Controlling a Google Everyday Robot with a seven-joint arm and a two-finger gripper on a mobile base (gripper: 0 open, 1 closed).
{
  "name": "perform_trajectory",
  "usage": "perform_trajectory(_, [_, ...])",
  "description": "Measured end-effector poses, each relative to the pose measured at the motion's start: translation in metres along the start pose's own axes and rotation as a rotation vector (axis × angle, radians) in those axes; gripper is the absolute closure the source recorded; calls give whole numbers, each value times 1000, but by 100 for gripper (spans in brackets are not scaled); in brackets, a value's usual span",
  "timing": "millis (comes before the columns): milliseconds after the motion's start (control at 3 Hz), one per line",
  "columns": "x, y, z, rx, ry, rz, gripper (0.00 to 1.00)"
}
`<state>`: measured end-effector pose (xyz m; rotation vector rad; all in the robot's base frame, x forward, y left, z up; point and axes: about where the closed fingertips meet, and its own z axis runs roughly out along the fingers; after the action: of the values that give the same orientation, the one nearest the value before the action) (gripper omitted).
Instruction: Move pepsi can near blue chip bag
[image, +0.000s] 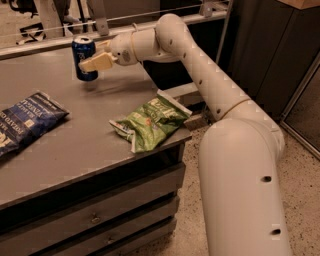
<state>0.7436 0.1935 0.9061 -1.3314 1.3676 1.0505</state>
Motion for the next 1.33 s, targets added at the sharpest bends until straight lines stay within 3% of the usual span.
perform_trajectory(333, [0,15,14,-45,31,-30,100])
perform_trajectory(1000, [-4,76,44,-195,144,-119,100])
perform_trajectory(1333, [10,90,49,-234,181,-128,100])
